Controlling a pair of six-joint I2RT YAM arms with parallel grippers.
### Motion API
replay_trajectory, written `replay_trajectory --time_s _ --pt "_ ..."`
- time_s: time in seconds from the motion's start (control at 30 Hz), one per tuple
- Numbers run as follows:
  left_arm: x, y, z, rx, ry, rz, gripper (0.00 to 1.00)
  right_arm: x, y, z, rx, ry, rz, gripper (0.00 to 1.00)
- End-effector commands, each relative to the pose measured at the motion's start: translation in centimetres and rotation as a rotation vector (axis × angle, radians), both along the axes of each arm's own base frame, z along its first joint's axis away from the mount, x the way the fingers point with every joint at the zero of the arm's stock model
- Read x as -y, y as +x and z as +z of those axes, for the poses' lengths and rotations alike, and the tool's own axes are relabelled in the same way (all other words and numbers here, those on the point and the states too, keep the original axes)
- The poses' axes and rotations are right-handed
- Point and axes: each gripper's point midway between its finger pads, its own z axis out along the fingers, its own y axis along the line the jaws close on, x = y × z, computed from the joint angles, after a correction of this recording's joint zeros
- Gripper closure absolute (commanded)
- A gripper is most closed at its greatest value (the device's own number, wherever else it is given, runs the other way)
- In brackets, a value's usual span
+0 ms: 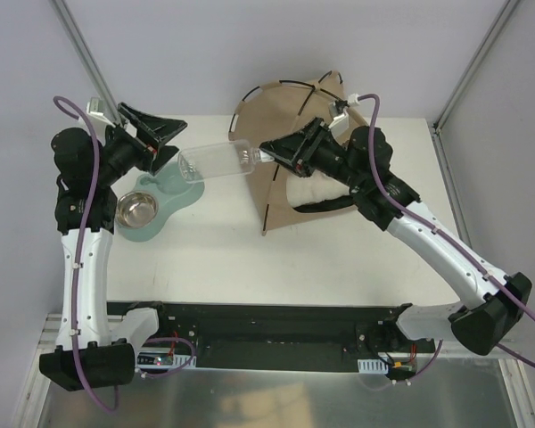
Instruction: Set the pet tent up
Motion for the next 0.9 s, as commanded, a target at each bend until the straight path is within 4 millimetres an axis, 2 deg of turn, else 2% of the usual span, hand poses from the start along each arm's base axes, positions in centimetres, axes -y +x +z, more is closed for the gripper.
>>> replay_trajectory --time_s 0.0,0.37,0.77,0.87 --pt "2.4 -1.5 3.8 0.132 -0.07 -0.125 0.01 0.0 -0.3 3.8 0.033 0.179 0.047 1.0" --pt "2.9 -2.0 1.7 0.1 -0.052 -0.153 0.02 1.1 1.3 5.4 0.028 0.307 0.041 1.0" --pt "4.6 -2.8 1.7 0.068 -0.088 -0.219 0.06 -0.7 3.7 3.9 -0.03 0.375 0.065 1.0" --pt "4.4 -2.7 1.7 0.067 -0.091 -0.199 0.12 -1.2 3.8 3.3 -0.049 0.373 0.078 1.0"
